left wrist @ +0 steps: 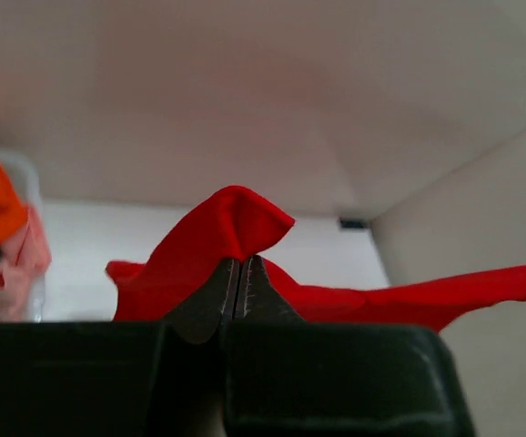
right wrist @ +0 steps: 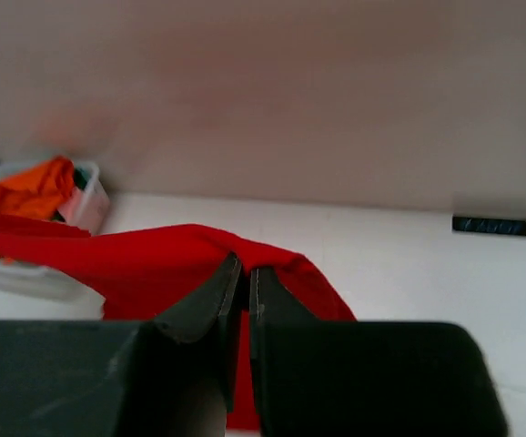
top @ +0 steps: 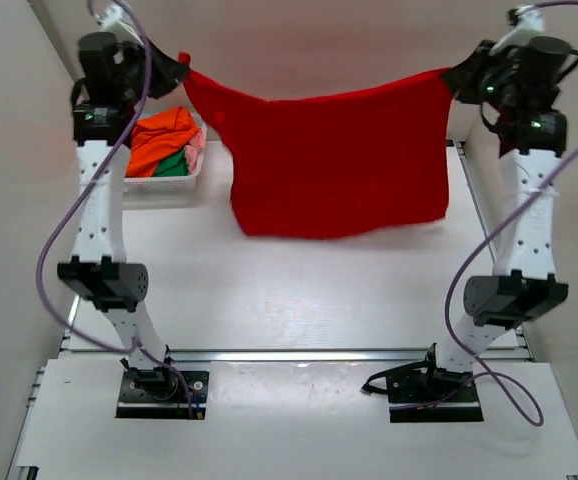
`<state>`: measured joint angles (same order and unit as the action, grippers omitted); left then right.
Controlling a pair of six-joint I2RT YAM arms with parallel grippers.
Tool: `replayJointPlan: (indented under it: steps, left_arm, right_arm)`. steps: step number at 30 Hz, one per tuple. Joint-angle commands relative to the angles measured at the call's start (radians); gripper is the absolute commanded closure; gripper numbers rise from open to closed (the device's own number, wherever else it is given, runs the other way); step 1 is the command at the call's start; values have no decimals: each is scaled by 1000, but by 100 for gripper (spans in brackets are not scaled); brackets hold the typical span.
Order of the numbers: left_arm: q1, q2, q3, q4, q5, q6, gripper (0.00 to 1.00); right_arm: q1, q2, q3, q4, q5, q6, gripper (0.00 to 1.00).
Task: Fold and stack the t-shirts
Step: Flatten out the tshirt
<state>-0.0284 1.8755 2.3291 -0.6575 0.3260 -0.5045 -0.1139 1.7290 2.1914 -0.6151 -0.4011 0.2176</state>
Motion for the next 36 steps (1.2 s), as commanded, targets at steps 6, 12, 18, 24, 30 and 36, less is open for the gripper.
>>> replayJointPlan:
  steps: [6,12,18,24,30,36]
  left_arm:
    - [-59,-384,-194,193,67,-13,100]
    - [-105,-720,-854,285,-1,-9,100]
    - [-198,-999,-1357,202,-68,6,100]
    - [-203,-1214,-1392,75,-126,-9,100]
    - [-234,-1103,-934,10,-189,26,100]
    - [-234,-938,-588,-25,-193,55,100]
  right_arm:
    - [-162,-235,-243,196,-134,62,100]
    - [-81,-432,-741,218,-90,5,99]
    - [71,-690,-1207,103,122,40,100]
    - [111,-921,-1253,-86,139,60,100]
    - [63,-919,-870,-175,94,31,100]
    - [65,-764,-601,-170,111,-1,100]
